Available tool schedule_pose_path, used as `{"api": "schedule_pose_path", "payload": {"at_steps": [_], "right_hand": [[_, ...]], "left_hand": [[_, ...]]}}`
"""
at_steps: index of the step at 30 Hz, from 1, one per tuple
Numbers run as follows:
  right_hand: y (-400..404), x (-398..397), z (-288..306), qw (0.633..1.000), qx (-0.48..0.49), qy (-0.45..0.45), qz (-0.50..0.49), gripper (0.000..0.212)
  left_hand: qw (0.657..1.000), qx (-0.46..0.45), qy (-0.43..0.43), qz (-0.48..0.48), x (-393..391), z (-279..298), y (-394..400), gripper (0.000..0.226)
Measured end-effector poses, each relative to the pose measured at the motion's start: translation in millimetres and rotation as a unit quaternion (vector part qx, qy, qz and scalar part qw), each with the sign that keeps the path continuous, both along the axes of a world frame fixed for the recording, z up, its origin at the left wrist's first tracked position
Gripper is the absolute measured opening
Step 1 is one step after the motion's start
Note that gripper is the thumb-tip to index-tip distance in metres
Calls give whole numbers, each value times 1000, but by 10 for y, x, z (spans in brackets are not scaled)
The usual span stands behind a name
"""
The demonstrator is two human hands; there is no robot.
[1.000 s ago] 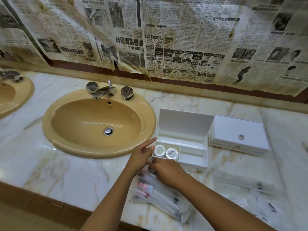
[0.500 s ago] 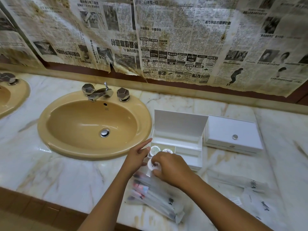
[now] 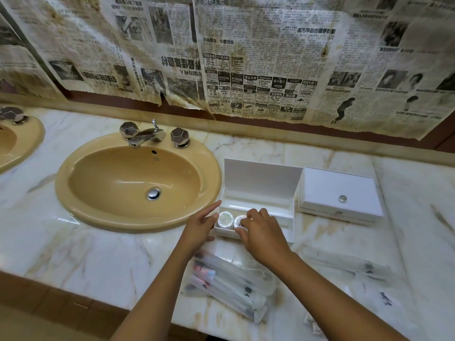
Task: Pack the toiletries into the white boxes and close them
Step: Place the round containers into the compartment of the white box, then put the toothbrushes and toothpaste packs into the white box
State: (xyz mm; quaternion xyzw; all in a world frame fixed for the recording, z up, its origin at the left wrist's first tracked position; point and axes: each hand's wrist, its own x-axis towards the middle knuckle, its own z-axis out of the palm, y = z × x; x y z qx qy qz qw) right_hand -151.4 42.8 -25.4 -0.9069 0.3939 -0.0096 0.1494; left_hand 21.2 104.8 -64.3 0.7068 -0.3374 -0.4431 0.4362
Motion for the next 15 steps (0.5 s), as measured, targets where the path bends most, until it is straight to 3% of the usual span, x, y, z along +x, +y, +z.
{"api": "schedule_pose_path", "payload": {"at_steps": [5,9,11,15], "right_hand": [[2,-2,27,999,-26,26,8,40],[108,1,26,996,-63,-69,-2,16],[186,4,54,996,-17,-83,15,18],[312,16,53,992,119,-25,26,31]], "left_hand": [[1000,5,6,1,-14,17,3,35],[1000,7,11,2,-9,13,-3,36],[1000,5,14,1,-4,-2,-5,35],[1000,6,12,-2,0,-6,-5,35]]}}
